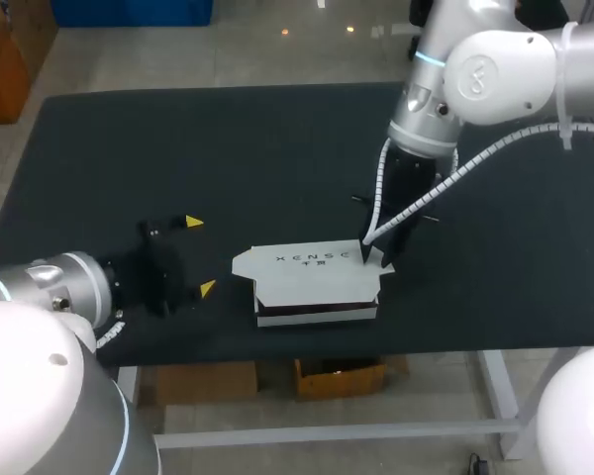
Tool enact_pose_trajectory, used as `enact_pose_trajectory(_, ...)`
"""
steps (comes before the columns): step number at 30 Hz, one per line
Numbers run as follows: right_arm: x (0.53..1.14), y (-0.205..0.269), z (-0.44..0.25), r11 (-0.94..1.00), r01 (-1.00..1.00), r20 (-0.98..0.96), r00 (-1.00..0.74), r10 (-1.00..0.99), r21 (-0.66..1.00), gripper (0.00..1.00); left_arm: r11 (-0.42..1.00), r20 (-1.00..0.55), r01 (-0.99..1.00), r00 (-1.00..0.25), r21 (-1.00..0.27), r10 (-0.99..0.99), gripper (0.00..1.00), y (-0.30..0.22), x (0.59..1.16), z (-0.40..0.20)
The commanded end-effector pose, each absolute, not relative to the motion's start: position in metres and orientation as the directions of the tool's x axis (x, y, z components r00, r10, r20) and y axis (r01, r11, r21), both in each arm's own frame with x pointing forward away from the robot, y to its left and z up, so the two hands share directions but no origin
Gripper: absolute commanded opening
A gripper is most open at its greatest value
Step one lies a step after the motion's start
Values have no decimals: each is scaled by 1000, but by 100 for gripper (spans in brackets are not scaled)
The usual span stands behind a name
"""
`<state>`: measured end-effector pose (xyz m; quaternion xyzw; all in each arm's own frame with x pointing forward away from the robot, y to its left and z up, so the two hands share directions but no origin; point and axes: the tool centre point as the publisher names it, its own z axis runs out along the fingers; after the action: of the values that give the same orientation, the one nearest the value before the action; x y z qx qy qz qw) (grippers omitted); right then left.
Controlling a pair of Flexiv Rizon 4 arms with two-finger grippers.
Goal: Assemble the packaging by folding the flat box into shape, placing the metal phone stand inside, and closing the box properly
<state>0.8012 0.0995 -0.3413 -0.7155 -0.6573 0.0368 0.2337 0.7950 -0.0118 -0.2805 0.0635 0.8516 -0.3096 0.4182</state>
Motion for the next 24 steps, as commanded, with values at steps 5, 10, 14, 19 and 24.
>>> enact_pose_trajectory(5,800,99,-343,-25,927,259,130,957,-374,31,878,-774,362,-632,-315,-17,100,-19,793,-277)
enact_pose_trajectory(10,799,99,-342,-25,929,259,128,957,-368,30,878,-774,362,-632,-315,-17,100,-19,793,-277)
enact_pose_trajectory(14,798,99,-341,-25,931,256,126,959,-363,30,855,-617,159,-757,-495,-216,100,-34,799,-268)
enact_pose_trajectory(19,796,99,-342,-26,931,253,126,959,-363,29,830,-419,-98,-827,-549,-375,100,-44,801,-260)
enact_pose_trajectory(24,794,100,-344,-26,931,253,125,959,-365,28,823,-278,-266,-852,-501,-444,100,-47,800,-253)
